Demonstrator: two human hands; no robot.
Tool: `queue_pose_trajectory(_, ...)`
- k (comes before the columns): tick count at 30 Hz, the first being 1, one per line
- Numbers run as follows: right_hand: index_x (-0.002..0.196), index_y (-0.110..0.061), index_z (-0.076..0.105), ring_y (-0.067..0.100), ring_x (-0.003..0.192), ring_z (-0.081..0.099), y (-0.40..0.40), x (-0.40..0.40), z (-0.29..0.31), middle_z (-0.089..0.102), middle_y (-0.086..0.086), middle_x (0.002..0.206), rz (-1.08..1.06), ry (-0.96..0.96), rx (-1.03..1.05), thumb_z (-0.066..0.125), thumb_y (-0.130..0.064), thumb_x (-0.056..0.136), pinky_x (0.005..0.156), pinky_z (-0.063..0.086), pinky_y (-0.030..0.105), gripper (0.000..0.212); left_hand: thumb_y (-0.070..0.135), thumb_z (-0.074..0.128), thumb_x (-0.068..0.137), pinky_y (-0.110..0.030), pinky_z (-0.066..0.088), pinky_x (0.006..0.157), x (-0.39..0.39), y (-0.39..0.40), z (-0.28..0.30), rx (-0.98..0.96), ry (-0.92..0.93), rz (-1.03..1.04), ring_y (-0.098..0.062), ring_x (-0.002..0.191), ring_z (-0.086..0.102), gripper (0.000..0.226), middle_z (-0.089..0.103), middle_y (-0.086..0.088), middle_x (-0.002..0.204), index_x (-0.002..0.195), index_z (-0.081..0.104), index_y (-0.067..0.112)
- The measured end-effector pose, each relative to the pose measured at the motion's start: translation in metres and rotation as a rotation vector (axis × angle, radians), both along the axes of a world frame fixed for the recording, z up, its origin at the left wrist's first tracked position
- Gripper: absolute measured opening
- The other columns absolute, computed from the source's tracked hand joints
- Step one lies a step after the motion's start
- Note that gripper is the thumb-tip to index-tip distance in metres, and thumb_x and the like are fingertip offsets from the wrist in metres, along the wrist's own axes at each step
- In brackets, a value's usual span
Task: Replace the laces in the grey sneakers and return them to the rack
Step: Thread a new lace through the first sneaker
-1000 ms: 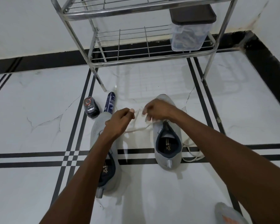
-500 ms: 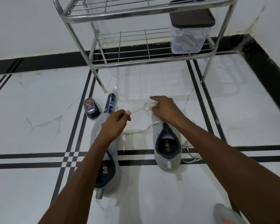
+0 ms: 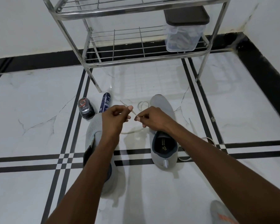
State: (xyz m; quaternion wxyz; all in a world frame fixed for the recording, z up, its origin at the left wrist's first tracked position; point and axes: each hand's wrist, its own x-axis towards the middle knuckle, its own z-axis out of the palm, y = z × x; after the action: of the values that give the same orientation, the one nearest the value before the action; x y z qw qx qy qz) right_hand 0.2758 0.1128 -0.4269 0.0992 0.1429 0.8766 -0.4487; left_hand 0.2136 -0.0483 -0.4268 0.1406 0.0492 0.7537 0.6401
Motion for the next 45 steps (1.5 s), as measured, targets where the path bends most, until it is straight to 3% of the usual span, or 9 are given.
queue_pose_trajectory(3,0.130,-0.022,0.067,0.002,0.067,0.066,0.010,0.012,0.004,0.076,-0.006,0.081,-0.086,0.017,-0.074,0.064,-0.025,0.097,0.068,0.050,0.021,0.033,0.020,0.080,0.088,-0.025,0.056,0.071,0.006,0.013,0.002,0.255,-0.182,-0.002,-0.014,0.075,0.068,0.032,0.078,-0.014,0.101,0.107,0.066,-0.002)
queue_pose_trajectory(5,0.139,-0.023,0.058,0.007,0.075,0.070,0.022,0.023,0.009,0.077,-0.002,0.086,-0.265,0.075,-0.157,0.068,-0.017,0.091,0.078,0.055,0.027,0.049,0.016,0.078,0.090,-0.025,0.057,0.070,0.009,0.021,0.004,0.264,-0.170,-0.022,-0.017,0.077,0.070,0.030,0.077,-0.017,0.100,0.110,0.065,-0.004)
queue_pose_trajectory(7,0.126,-0.022,0.065,0.011,0.083,0.069,0.040,0.036,0.015,0.075,0.001,0.089,-0.420,0.105,-0.114,0.069,-0.017,0.087,0.079,0.053,0.028,0.040,0.011,0.078,0.090,-0.027,0.060,0.069,0.011,0.030,0.005,0.198,-0.081,-0.045,-0.021,0.073,0.072,0.025,0.077,-0.021,0.089,0.104,0.068,-0.007)
queue_pose_trajectory(9,0.118,-0.021,0.068,0.015,0.095,0.067,0.055,0.050,0.021,0.072,0.001,0.101,-0.395,-0.037,-0.042,0.074,-0.024,0.083,0.082,0.050,0.027,0.036,0.010,0.078,0.089,-0.033,0.063,0.073,0.013,0.040,0.003,0.117,0.002,-0.109,-0.025,0.072,0.074,0.018,0.076,-0.020,0.082,0.098,0.073,-0.005)
queue_pose_trajectory(13,0.130,-0.015,0.061,0.022,0.112,0.061,0.050,0.066,0.021,0.062,0.004,0.124,-0.158,-0.344,0.076,0.075,-0.030,0.081,0.095,0.051,0.034,0.053,0.013,0.076,0.091,-0.035,0.063,0.075,0.019,0.055,-0.010,-0.022,0.094,-0.231,-0.021,0.068,0.075,0.011,0.076,-0.011,0.074,0.090,0.078,0.002)
queue_pose_trajectory(19,0.081,-0.014,0.071,0.024,0.074,0.066,0.026,0.070,-0.011,0.069,0.005,0.080,-0.272,0.029,0.422,0.063,-0.034,0.091,0.063,0.053,0.034,0.023,0.020,0.078,0.088,-0.005,0.047,0.067,0.029,0.065,-0.024,-0.343,0.282,-0.377,0.009,0.066,0.065,0.008,0.076,0.007,0.078,0.090,0.083,0.015)
queue_pose_trajectory(26,0.097,-0.019,0.081,0.014,0.092,0.069,0.053,0.076,-0.027,0.076,-0.005,0.091,-0.577,-0.032,-0.226,0.067,-0.015,0.090,0.089,0.059,0.037,0.016,0.021,0.080,0.083,-0.002,0.043,0.062,0.030,0.069,-0.030,-0.414,0.301,-0.392,0.012,0.064,0.062,0.004,0.072,0.009,0.075,0.086,0.082,0.018)
queue_pose_trajectory(40,0.099,-0.018,0.079,0.017,0.093,0.067,0.055,0.075,-0.026,0.074,0.000,0.095,-0.627,-0.065,-0.388,0.067,-0.016,0.092,0.090,0.060,0.042,0.014,0.021,0.075,0.087,-0.006,0.043,0.062,0.046,0.075,-0.039,-0.405,0.315,-0.334,0.001,0.066,0.062,0.006,0.071,0.010,0.078,0.085,0.079,0.017)
queue_pose_trajectory(45,0.095,-0.017,0.081,0.021,0.097,0.071,0.059,0.075,-0.019,0.077,0.007,0.098,-0.590,-0.096,-0.490,0.073,-0.028,0.089,0.088,0.062,0.039,0.015,0.025,0.078,0.085,-0.019,0.049,0.071,0.049,0.077,-0.042,-0.409,0.326,-0.334,-0.009,0.080,0.066,0.005,0.068,0.010,0.085,0.085,0.081,0.021)
